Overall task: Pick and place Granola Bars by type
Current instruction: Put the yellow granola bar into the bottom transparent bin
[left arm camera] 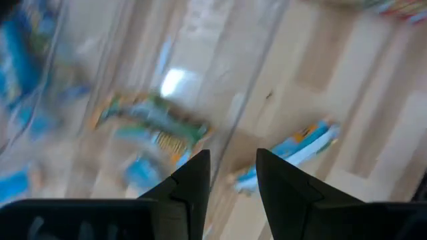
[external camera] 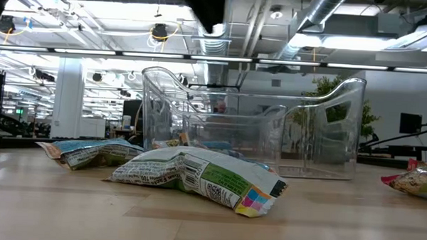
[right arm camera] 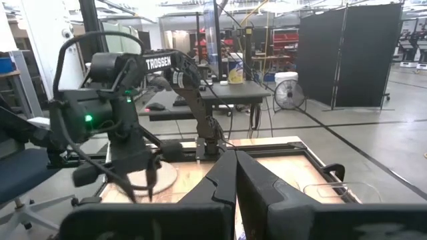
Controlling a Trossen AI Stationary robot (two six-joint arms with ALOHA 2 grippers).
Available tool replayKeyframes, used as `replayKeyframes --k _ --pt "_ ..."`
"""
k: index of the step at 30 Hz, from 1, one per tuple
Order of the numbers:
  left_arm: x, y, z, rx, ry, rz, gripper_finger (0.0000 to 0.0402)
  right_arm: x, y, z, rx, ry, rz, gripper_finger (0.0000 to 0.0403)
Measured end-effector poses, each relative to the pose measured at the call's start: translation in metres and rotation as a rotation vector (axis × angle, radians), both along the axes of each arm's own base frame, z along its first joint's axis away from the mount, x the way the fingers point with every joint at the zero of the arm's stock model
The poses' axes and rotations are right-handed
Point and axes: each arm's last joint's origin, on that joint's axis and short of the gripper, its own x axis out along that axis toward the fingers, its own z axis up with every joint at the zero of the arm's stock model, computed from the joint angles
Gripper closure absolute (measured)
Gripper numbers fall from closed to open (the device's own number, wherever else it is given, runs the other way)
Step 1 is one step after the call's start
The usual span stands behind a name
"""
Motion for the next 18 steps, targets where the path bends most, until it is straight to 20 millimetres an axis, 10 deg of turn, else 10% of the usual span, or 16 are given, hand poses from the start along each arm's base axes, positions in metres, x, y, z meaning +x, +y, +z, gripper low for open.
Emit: replayKeyframes --k 18 --pt "-0.012 0.042 0.029 -0.021 0.027 0.244 0.0286 0.000 0.000 0.000 0.000 -0.001 0.000 0.0403"
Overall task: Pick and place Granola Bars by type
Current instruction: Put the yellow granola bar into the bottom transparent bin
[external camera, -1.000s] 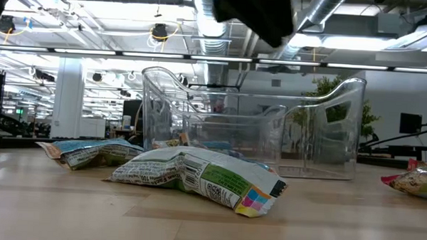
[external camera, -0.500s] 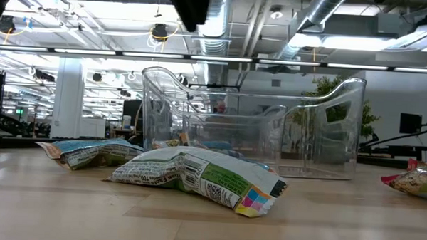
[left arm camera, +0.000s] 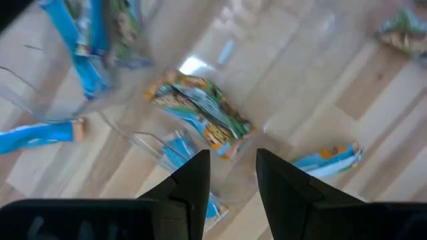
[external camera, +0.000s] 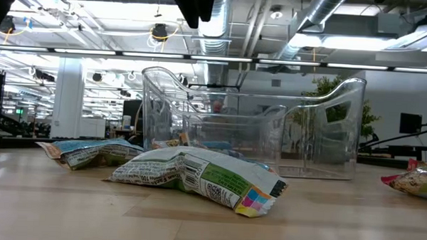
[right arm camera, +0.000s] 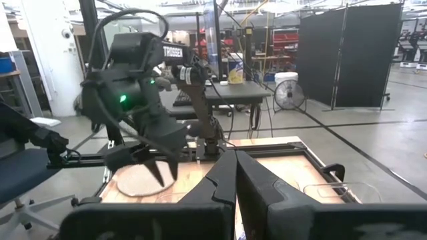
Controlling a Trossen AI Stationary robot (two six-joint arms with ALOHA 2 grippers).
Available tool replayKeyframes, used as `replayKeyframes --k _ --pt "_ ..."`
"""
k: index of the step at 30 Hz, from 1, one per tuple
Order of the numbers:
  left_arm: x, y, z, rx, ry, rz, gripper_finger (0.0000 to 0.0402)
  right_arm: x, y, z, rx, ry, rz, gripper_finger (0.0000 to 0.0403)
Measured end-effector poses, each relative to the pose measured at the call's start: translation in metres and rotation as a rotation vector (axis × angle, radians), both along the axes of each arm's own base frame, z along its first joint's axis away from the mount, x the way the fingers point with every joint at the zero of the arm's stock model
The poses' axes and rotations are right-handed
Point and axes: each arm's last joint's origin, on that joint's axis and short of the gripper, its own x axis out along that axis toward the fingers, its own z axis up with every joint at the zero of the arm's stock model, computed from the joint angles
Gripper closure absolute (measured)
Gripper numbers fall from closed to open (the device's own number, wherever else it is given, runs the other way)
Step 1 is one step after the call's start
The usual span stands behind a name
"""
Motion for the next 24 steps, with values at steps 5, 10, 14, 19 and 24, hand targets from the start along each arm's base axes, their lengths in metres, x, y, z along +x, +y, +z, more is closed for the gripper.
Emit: replayKeyframes --k 5,10,14,19,24 --pt "-0.002 0.017 0.010 0.041 -0.039 0.047 0.0286 0.000 0.000 0.000 0.000 0.000 0.000 0.0403" --pt "-0.011 0.034 0.014 0.071 -0.035 0.102 0.0286 0.000 0.000 0.000 0.000 0.000 0.000 0.0403" --pt "-0.029 0.046 0.006 0.085 0.026 0.146 0.0286 0.000 0.000 0.000 0.000 0.000 -0.001 0.0403" --pt "-0.064 0.062 0.004 0.096 0.075 0.208 0.0286 0.000 0.000 0.000 0.000 0.000 0.000 0.0403" --pt "-0.101 0.077 0.000 0.119 0.108 0.255 0.0286 0.000 0.000 0.000 0.000 0.000 -0.001 0.0403"
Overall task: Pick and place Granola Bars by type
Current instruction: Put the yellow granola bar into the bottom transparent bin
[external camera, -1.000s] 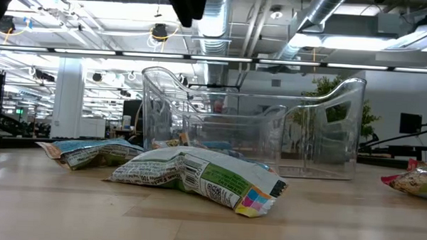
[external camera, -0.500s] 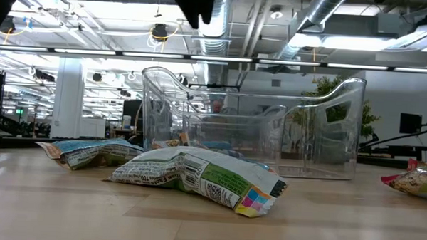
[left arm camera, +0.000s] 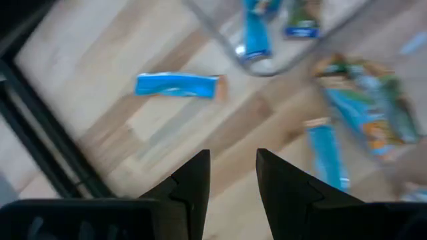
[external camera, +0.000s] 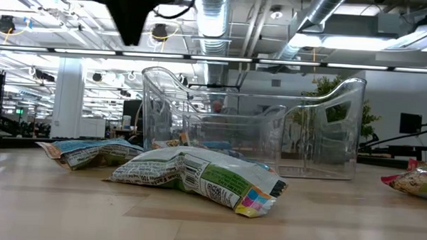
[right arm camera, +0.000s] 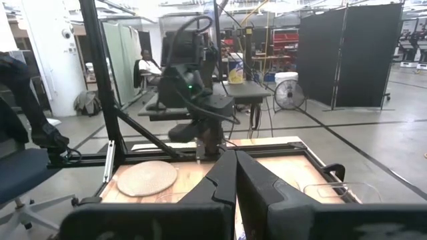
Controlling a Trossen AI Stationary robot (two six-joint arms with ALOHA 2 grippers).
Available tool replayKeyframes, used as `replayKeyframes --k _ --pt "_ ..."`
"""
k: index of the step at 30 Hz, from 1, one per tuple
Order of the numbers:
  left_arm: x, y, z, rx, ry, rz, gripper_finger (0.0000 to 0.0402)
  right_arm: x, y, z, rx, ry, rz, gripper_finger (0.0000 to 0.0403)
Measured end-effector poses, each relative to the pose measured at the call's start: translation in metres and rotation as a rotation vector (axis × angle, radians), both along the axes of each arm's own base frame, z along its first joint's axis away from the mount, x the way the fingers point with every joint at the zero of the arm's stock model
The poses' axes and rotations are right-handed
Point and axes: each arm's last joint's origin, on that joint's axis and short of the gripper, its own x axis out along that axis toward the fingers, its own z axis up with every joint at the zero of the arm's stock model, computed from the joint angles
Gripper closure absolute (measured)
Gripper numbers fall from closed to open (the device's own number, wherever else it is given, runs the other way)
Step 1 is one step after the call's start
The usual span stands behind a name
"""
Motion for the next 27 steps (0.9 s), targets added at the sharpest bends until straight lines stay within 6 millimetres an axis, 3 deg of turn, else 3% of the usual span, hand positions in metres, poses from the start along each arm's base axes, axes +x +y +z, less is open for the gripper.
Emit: replayKeyframes --k 6,17,27 --pt "-0.034 0.019 -0.015 0.035 -0.077 0.074 0.0286 0.000 0.000 0.000 0.000 0.000 0.000 0.0403" --pt "-0.075 0.053 -0.071 -0.077 -0.423 0.263 0.0286 0.000 0.000 0.000 0.000 0.000 0.000 0.0403" --pt "-0.101 0.077 -0.104 -0.135 -0.753 0.629 0.0286 0.000 0.000 0.000 0.000 0.000 0.000 0.0403"
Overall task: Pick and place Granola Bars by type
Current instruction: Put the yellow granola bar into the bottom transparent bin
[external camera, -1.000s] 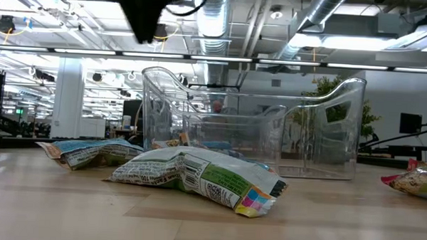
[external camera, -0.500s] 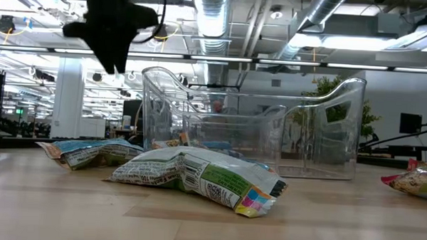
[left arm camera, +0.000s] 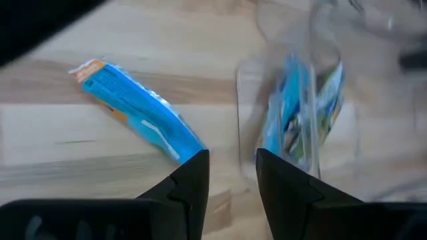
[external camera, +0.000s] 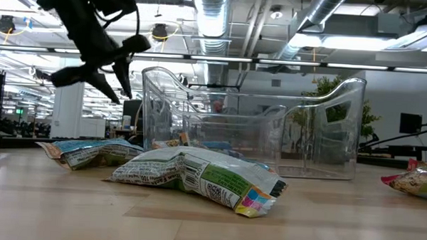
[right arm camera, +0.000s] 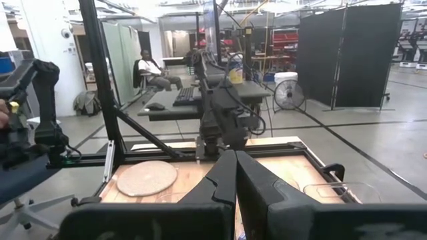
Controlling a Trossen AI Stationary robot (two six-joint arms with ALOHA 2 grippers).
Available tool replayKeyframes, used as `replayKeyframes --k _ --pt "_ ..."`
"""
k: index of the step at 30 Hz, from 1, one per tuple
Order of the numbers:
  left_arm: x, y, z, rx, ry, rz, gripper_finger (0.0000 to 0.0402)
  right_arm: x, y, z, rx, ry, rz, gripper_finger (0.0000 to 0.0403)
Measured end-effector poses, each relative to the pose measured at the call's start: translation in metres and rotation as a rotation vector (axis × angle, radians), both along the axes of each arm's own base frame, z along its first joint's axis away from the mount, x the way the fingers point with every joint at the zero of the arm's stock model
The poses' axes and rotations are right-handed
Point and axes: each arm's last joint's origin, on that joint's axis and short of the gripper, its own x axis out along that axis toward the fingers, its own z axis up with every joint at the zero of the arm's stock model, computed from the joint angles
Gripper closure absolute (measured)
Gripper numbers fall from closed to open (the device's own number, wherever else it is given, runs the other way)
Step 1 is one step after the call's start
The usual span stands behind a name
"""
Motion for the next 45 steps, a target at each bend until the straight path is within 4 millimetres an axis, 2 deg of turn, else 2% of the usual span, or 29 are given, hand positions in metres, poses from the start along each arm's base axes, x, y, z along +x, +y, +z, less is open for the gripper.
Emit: replayKeyframes --k 10,19,23,27,35,45 --pt "-0.006 0.010 -0.018 -0.131 -0.112 0.267 0.0286 0.000 0.000 0.000 0.000 0.000 0.000 0.0403" --pt "-0.012 0.011 -0.025 -0.202 -0.053 0.364 0.0285 0.000 0.000 0.000 0.000 0.000 0.001 0.0403" --pt "-0.010 0.013 -0.023 -0.210 -0.099 0.414 0.0285 0.000 0.000 0.000 0.000 0.000 0.000 0.0403" --pt "-0.008 0.018 -0.021 -0.203 -0.134 0.385 0.0285 0.000 0.000 0.000 0.000 0.000 0.000 0.0403" --pt "-0.005 0.020 -0.019 -0.105 -0.080 0.149 0.0285 0.000 0.000 0.000 0.000 0.000 0.001 0.0403" --pt "-0.005 0.020 -0.019 -0.178 -0.135 0.264 0.0285 0.000 0.000 0.000 0.000 0.000 0.000 0.0403"
